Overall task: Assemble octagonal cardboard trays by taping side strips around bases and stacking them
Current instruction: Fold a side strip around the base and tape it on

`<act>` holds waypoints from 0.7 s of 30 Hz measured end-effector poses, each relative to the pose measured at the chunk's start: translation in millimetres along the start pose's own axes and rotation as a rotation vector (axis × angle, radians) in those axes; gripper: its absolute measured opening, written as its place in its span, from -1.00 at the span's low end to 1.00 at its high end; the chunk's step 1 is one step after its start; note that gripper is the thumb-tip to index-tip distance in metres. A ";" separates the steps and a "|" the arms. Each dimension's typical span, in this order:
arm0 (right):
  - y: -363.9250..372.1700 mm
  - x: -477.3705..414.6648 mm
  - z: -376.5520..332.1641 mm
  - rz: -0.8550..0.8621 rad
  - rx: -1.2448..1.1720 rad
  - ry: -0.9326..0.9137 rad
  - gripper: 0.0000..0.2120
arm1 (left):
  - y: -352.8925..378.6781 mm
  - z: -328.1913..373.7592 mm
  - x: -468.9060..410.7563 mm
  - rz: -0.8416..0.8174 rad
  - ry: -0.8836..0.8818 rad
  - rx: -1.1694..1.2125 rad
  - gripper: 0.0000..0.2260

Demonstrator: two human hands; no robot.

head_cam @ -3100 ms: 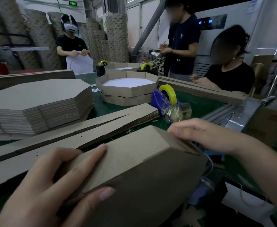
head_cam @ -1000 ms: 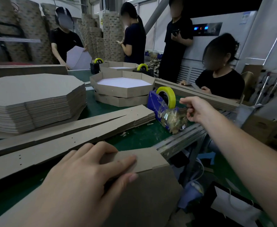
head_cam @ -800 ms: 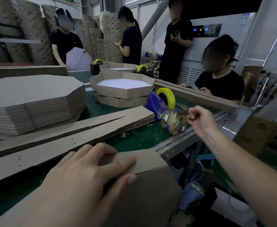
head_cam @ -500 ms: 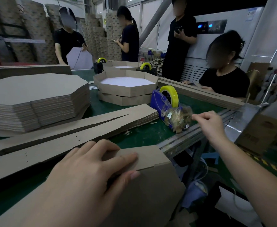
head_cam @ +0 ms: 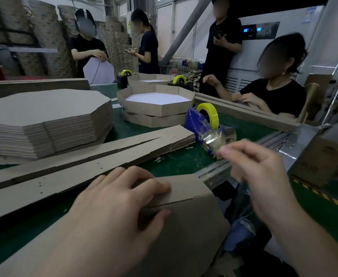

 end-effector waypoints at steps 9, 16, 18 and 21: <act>68.0 78.0 6.8 -0.115 -0.448 0.475 -0.81 | 2.3 -1.4 3.0 0.015 0.029 0.019 -0.67; 76.7 79.7 7.5 -0.052 -0.587 0.597 -0.61 | 3.3 -1.9 3.9 0.002 0.048 0.032 -0.66; 76.8 79.4 7.8 -0.048 -0.558 0.620 -0.61 | 3.1 -1.2 3.2 -0.002 0.057 0.024 -0.65; 76.2 79.1 9.5 -0.046 -0.521 0.644 -0.61 | 1.6 0.0 2.5 0.001 0.074 0.029 -0.67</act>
Point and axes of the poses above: each hand's wrist, its own x-axis away from the middle knuckle, its own y-axis out of the palm, z = x × y, the point moved 2 cm from there along -x, towards the middle knuckle, and after that the axes turned 6 degrees about y, right-handed, at the moved point
